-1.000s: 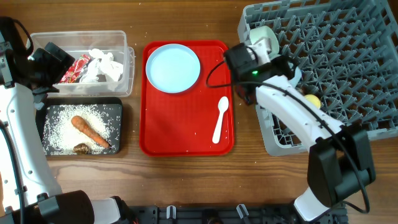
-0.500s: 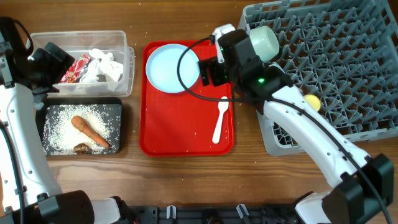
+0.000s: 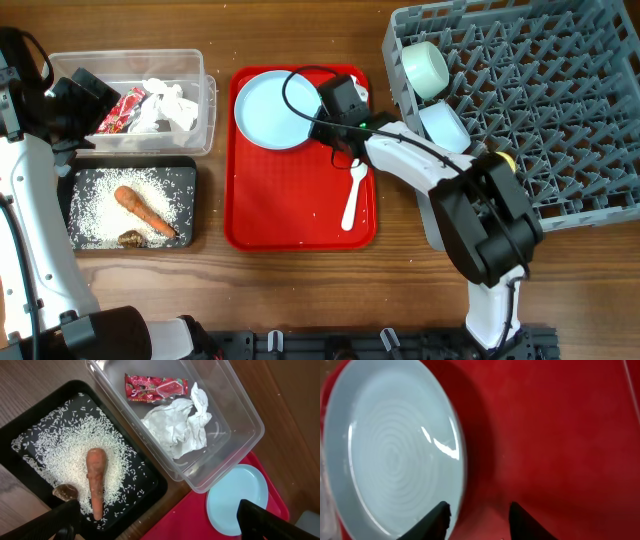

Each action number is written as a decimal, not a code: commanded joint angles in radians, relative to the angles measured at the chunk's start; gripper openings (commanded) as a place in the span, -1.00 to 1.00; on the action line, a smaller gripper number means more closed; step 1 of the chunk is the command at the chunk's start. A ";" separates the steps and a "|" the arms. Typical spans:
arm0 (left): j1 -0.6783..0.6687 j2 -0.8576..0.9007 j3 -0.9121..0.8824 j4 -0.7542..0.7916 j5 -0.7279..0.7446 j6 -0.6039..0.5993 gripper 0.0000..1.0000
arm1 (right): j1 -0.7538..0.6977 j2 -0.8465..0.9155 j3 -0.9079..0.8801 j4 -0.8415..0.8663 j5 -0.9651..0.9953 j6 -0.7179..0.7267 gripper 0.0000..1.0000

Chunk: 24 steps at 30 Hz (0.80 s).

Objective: Sort waste into correct bins and load items into the dishwasher rack
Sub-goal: 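Reach the right gripper to the light-blue plate edge and grasp it, then lift the light-blue plate and stand it upright in the rack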

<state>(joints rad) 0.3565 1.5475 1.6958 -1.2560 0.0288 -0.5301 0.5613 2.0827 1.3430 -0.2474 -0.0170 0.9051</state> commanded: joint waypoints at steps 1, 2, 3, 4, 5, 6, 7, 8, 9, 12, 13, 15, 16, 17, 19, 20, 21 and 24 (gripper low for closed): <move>0.006 -0.014 0.004 0.002 0.008 -0.010 1.00 | 0.002 0.064 0.003 0.016 0.024 0.045 -0.26; 0.006 -0.014 0.004 0.002 0.008 -0.010 1.00 | 0.002 0.070 0.003 0.018 0.024 0.045 -0.29; 0.006 -0.014 0.004 0.002 0.008 -0.010 1.00 | 0.002 0.074 0.003 0.020 0.027 0.044 -0.32; 0.006 -0.014 0.004 0.002 0.008 -0.010 1.00 | 0.002 0.074 0.003 0.026 0.028 0.040 -0.38; 0.006 -0.014 0.004 0.002 0.008 -0.010 1.00 | 0.002 0.074 0.003 0.024 0.027 0.037 -0.52; 0.006 -0.014 0.004 0.002 0.008 -0.010 1.00 | 0.002 0.074 0.004 0.007 0.024 0.037 -0.70; 0.006 -0.014 0.004 0.002 0.008 -0.010 1.00 | 0.002 0.074 0.006 -0.010 0.016 0.036 -0.87; 0.006 -0.014 0.004 0.002 0.008 -0.010 1.00 | 0.002 0.073 0.013 -0.046 -0.019 0.036 -0.91; 0.006 -0.014 0.004 0.002 0.008 -0.010 1.00 | -0.004 0.071 0.028 -0.108 -0.047 0.012 -0.91; 0.006 -0.014 0.004 0.002 0.008 -0.010 1.00 | -0.042 0.008 0.038 -0.250 -0.074 -0.069 -0.91; 0.006 -0.014 0.004 0.002 0.008 -0.010 1.00 | -0.055 -0.020 0.038 -0.263 -0.074 -0.114 -0.91; 0.006 -0.014 0.004 0.002 0.008 -0.010 1.00 | -0.084 -0.113 0.038 -0.280 -0.120 -0.326 -0.91; 0.006 -0.014 0.004 0.002 0.008 -0.010 1.00 | -0.097 -0.163 0.038 -0.298 -0.119 -0.375 -0.92; 0.006 -0.014 0.004 0.002 0.008 -0.010 1.00 | -0.107 -0.221 0.038 -0.316 -0.118 -0.431 -0.91; 0.006 -0.014 0.004 0.002 0.008 -0.010 1.00 | -0.122 -0.407 0.038 -0.369 -0.079 -0.597 -0.91; 0.006 -0.014 0.004 0.002 0.008 -0.010 1.00 | -0.121 -0.525 0.038 -0.409 0.032 -0.655 -0.91; 0.006 -0.014 0.004 0.002 0.008 -0.010 1.00 | -0.122 -0.585 0.038 -0.428 0.120 -0.669 -0.91; 0.006 -0.014 0.004 0.002 0.008 -0.010 1.00 | -0.132 -0.771 0.038 -0.469 0.597 -0.724 -0.91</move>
<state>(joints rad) 0.3565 1.5471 1.6958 -1.2564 0.0288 -0.5301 0.4377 1.4052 1.3788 -0.7040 0.1581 0.2882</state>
